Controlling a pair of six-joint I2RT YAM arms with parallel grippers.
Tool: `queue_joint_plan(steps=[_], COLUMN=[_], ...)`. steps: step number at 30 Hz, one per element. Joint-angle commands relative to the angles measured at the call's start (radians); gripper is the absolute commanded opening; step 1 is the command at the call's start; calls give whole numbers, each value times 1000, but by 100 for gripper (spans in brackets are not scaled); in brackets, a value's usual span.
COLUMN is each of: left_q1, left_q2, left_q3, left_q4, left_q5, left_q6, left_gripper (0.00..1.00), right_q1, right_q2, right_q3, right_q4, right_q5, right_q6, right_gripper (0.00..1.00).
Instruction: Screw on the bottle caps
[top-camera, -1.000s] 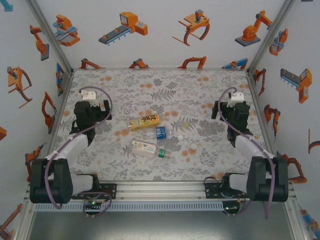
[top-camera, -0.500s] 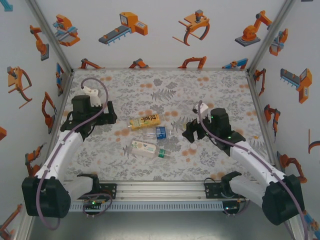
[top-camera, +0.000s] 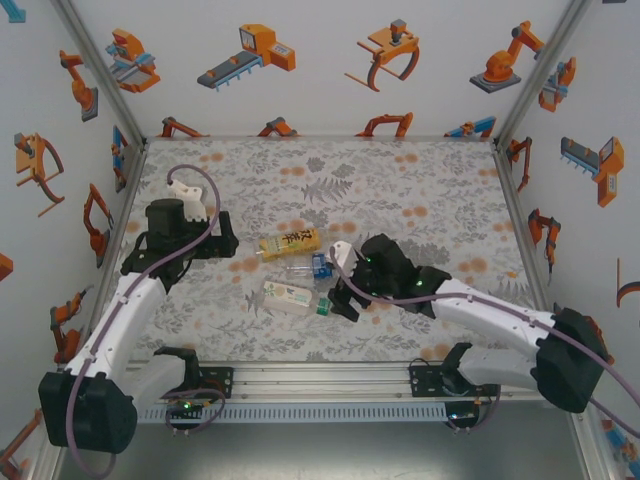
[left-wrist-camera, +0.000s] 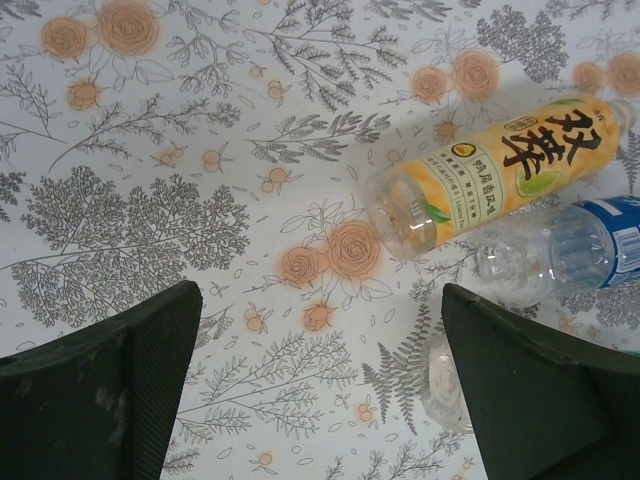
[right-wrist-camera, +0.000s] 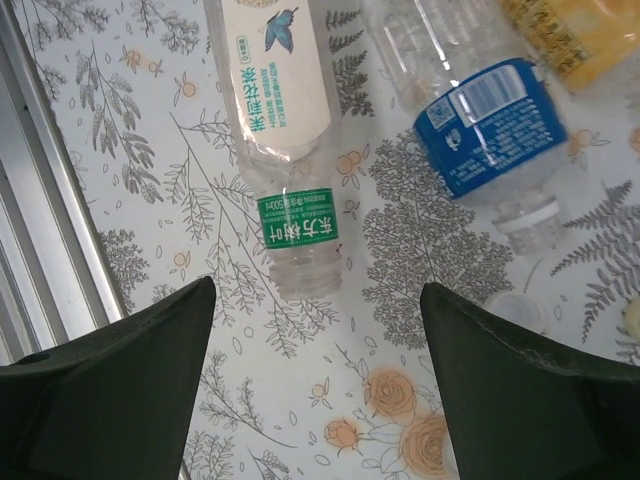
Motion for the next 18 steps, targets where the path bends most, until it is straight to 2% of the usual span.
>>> queue_joint_plan(steps=[1, 10, 18], left_q1=[-5, -34, -42], left_q2=[-22, -38, -8], left_q3=[4, 1, 13], left_q4=[11, 8, -4], left_q5=[-3, -5, -5], left_q6=[16, 29, 31], left_gripper=[97, 98, 98], right_q1=[37, 122, 136], right_q2=[77, 318, 413], right_q3=[54, 137, 179], right_q4=[30, 60, 42], right_q5=[51, 95, 96], right_q6=[-37, -67, -93], right_gripper=[75, 75, 66])
